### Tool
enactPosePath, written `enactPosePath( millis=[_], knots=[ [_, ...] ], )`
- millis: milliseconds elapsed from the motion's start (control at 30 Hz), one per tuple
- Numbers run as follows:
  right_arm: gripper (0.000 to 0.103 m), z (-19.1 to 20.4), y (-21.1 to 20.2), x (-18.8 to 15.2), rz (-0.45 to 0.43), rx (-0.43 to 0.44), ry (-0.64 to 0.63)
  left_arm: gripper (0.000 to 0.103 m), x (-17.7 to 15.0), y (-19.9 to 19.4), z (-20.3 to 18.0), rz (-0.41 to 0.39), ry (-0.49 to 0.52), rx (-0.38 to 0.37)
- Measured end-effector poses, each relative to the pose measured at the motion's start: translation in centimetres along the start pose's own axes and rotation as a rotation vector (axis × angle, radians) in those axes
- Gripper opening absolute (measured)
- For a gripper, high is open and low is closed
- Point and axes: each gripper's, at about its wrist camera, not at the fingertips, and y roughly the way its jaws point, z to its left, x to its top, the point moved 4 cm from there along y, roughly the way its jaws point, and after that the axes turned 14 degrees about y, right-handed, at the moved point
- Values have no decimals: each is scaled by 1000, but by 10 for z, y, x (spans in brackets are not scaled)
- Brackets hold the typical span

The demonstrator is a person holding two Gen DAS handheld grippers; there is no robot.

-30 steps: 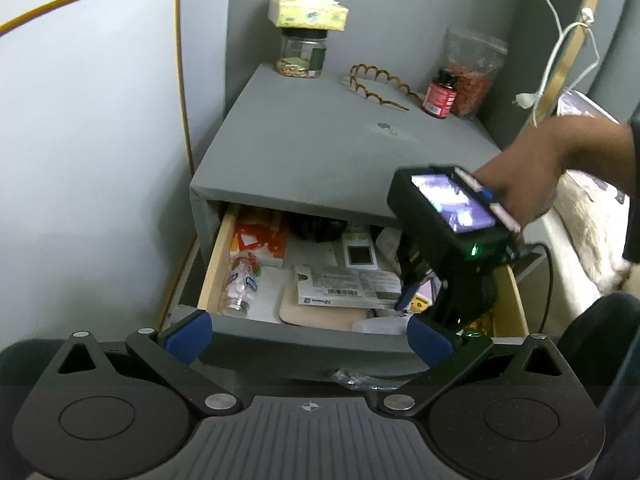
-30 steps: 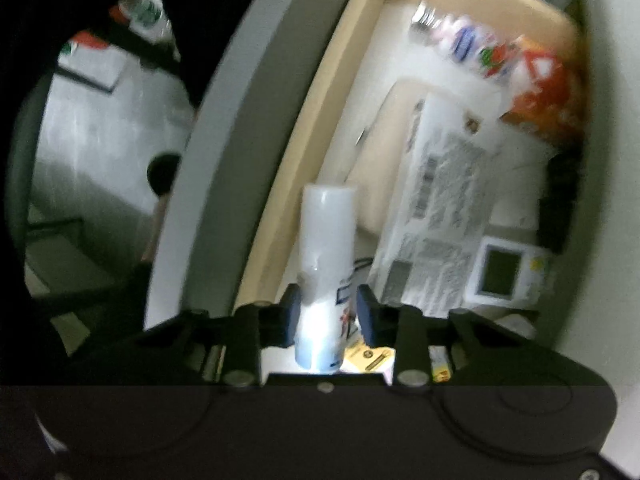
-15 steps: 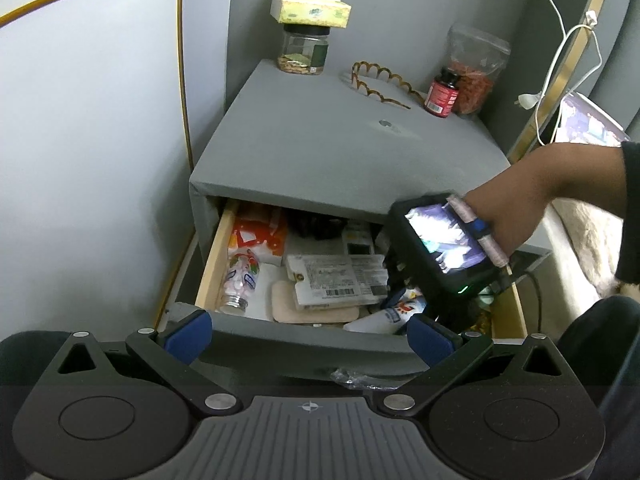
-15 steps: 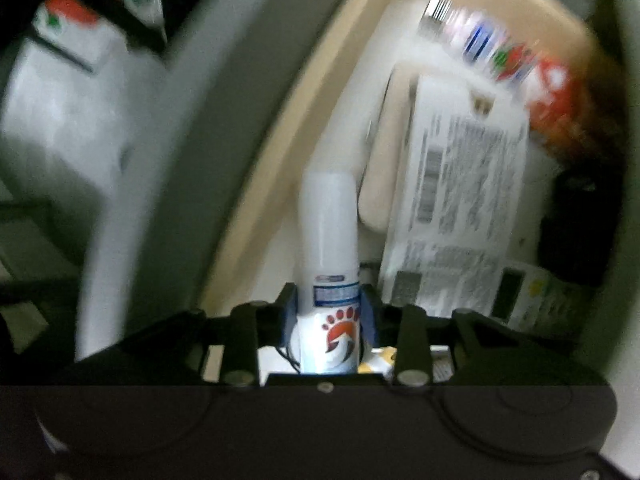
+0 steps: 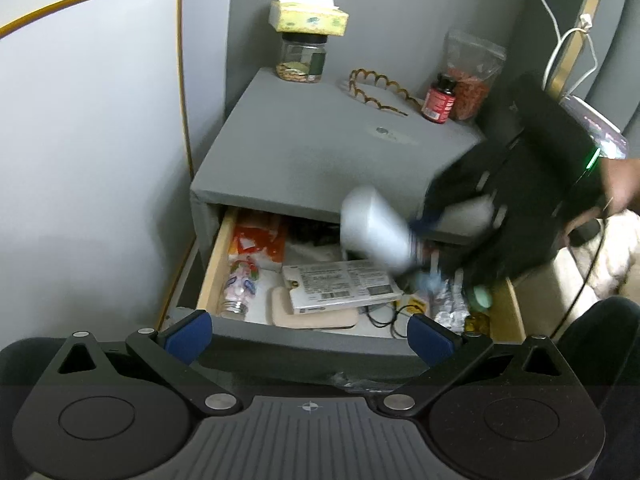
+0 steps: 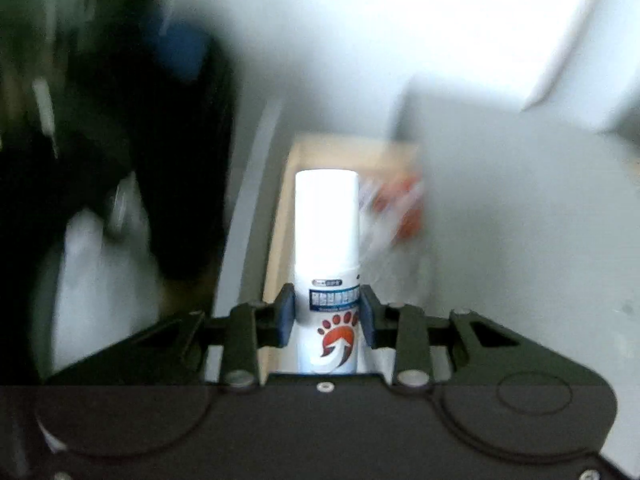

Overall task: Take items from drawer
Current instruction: 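Lift the white spray can out of the drawer with the right tool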

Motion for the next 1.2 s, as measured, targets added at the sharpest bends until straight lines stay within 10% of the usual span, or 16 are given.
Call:
enactPosePath(
  millis=[167, 367, 600, 733, 1200],
  knots=[
    [33, -47, -13, -15, -375, -299, 309, 103, -1, 1, -6, 0, -4, -8],
    [33, -56, 12, -54, -503, -496, 355, 103, -4, 1, -10, 1, 25, -1],
    [34, -44, 8, -61, -469, -557, 309, 103, -2, -1, -4, -10, -3, -9],
    [61, -40, 8, -62, -473, -615, 297, 103, -3, 2, -7, -1, -1, -19],
    [33, -39, 19, -56, -360, -543, 370, 103, 0, 0, -2, -4, -28, -27]
  ],
)
